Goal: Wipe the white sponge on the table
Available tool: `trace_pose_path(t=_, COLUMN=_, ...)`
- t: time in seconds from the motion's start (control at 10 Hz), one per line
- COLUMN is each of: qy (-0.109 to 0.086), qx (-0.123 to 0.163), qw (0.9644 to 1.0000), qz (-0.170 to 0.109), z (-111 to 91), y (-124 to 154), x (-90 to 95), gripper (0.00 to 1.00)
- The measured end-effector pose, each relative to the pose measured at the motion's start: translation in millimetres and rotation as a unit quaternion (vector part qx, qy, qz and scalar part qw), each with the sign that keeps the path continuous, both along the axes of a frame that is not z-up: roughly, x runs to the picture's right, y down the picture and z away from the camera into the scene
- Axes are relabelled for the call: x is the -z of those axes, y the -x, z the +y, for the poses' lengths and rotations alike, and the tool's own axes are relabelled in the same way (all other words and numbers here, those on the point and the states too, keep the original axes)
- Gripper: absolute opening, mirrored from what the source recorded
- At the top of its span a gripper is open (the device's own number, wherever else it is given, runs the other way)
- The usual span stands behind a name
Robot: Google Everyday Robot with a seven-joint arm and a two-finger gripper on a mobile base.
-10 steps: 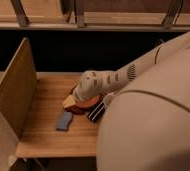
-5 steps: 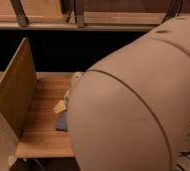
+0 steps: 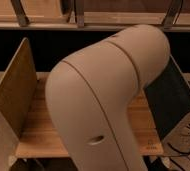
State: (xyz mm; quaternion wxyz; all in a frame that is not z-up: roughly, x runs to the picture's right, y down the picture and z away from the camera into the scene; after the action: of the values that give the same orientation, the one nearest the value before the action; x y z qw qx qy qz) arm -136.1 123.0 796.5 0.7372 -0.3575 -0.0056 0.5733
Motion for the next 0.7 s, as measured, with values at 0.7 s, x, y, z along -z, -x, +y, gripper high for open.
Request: trace_pose_path(t=0.7, qy=0.018, qx=-0.012, qw=0.9997, qz=-0.009, z=1.8, y=16.2, x=0.0, gripper=0.8)
